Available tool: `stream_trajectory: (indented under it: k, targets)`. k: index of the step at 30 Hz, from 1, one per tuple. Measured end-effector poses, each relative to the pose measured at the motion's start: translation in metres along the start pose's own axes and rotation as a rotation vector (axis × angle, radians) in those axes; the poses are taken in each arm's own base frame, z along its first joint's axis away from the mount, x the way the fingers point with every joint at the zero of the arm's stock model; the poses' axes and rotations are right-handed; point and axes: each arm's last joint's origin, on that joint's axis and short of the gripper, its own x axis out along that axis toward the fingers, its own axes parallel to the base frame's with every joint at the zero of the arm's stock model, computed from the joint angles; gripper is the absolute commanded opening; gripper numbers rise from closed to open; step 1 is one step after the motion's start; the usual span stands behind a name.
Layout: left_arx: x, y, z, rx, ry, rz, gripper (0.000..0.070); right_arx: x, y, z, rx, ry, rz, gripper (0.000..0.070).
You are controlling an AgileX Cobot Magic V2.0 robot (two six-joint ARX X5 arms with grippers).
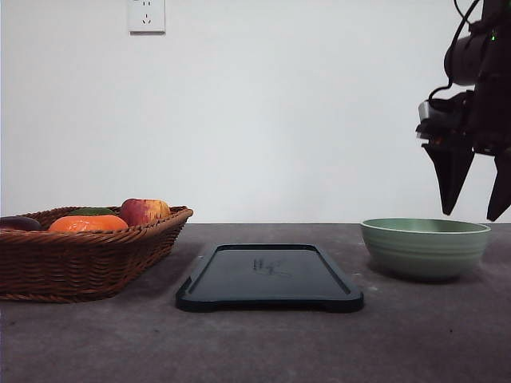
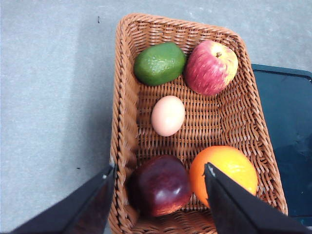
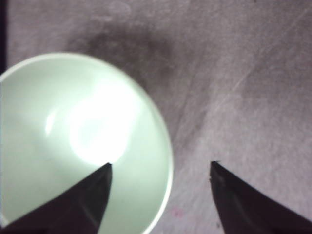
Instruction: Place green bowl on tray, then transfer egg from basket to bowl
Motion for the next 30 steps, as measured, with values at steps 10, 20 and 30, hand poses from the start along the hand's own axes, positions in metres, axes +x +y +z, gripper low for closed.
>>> stream_trajectory:
  k: [10, 20, 30]
  targets:
    - [0.0, 0.0, 0.0, 0.0, 0.0, 0.0, 0.0361, 0.019, -0.009, 0.002, 0.023, 0.044, -0.003, 0.0035]
    - [0.0, 0.0, 0.0, 0.0, 0.0, 0.0, 0.0361, 0.016, -0.009, 0.002, 0.027, 0.063, 0.0, 0.0]
    - [0.0, 0.0, 0.0, 0.0, 0.0, 0.0, 0.0355, -0.028, 0.02, 0.018, -0.017, 0.079, 0.063, 0.0]
